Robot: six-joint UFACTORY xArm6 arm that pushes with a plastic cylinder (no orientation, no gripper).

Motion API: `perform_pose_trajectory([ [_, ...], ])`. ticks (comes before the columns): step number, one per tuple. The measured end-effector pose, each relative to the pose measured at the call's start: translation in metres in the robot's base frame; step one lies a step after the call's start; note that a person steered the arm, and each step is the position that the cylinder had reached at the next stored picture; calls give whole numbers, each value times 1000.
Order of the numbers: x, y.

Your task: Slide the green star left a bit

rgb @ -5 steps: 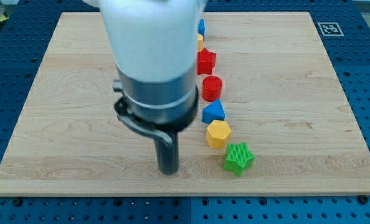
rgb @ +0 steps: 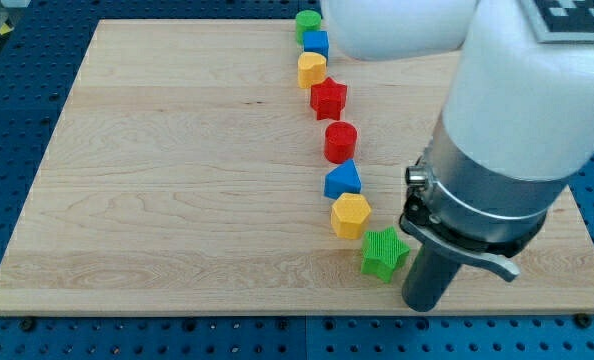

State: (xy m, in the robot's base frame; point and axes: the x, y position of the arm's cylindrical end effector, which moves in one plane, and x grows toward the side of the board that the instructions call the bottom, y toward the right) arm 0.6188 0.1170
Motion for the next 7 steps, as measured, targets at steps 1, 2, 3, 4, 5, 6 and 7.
perform_pose_trajectory([
  [1,-13,50],
  [2,-26,62],
  [3,-31,53],
  [4,-34,27],
  [5,-35,8],
  [6,-35,8],
  [7,-35,0],
])
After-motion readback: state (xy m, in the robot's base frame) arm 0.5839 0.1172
